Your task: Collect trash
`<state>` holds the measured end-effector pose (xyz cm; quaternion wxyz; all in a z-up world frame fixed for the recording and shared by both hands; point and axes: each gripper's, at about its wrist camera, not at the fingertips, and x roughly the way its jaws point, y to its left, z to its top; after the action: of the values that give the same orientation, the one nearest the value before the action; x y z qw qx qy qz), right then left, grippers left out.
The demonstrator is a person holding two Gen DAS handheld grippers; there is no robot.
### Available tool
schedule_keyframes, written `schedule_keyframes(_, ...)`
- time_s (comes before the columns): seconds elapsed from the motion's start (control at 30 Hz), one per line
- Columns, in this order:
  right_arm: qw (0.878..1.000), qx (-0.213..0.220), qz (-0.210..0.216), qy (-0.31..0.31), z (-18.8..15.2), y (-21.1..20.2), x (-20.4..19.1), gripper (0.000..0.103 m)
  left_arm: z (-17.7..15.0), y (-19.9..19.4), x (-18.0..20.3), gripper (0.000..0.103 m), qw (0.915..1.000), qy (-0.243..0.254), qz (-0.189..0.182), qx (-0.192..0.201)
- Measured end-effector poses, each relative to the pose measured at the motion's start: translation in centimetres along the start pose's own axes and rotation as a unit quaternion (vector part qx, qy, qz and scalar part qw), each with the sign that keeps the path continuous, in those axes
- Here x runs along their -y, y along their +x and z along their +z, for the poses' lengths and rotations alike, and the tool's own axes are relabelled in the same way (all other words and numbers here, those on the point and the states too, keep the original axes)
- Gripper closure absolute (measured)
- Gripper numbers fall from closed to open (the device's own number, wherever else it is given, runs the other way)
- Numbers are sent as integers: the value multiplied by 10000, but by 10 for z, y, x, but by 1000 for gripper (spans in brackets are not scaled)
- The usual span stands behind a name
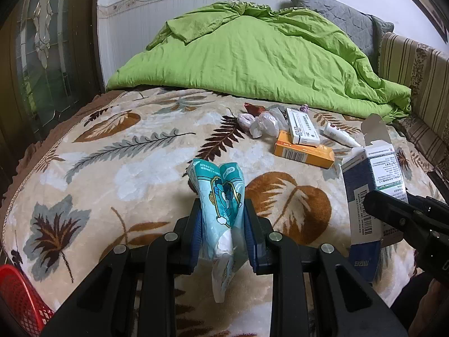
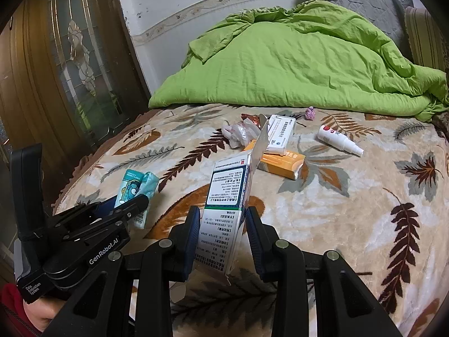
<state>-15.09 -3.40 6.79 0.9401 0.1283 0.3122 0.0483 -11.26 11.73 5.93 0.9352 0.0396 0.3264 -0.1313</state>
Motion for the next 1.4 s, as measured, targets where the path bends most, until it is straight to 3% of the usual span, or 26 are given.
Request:
schedule_keyframes(0.3,9992,-5,386,-122,21,-4,-25,67,11,-63,-41,77,9976,-604,-277,190)
schedule_keyframes(0.47,9930,-206,1073,-455,30,2,-77,67,4,-118,-84,77,9939,-1019,-248,347)
schedule_keyframes(0.53,9882,-365,1371,-583,30,7,-100,67,-9,-141,-106,77,9918,-1227,-65,340)
schedule_keyframes(0.67,9702,-774,2086,-964,24,19,-163,67,-46,-179,-166,77,9798,-1925,497,205)
schedule_keyframes(0.87,9313,-1354,3005,-1551,-3,33,-258,67,-102,-214,-247,76,9437,-2955,1482,-117)
schedule_keyframes(0.97,9170,-1527,3249,-1741,-15,39,-289,65,-122,-217,-273,75,9292,-3305,1631,-277)
schedule_keyframes(1.07,9056,-1703,3348,-1967,-29,54,-319,56,-129,-216,-286,71,9236,-3430,1683,-311)
schedule_keyframes(1.1,8960,-1823,3486,-2061,-35,60,-330,44,-129,-213,-288,67,9238,-3439,1649,-339)
schedule_keyframes(1.13,8937,-1862,3486,-2124,-38,64,-335,40,-130,-213,-289,56,9220,-3473,1677,-343)
schedule_keyframes(1.17,8977,-1826,3356,-2194,-39,66,-336,40,-130,-213,-291,43,9182,-3548,1729,-327)
schedule_keyframes(1.2,9029,-1745,3264,-2185,-38,65,-331,40,-131,-214,-292,40,9160,-3628,1691,-282)
schedule_keyframes(1.27,9063,-1659,3281,-2085,-33,61,-317,40,-132,-215,-291,39,9172,-3622,1642,-252)
schedule_keyframes(1.4,9274,-1478,3024,-1634,-12,55,-265,40,-123,-208,-280,39,9303,-3319,1541,-259)
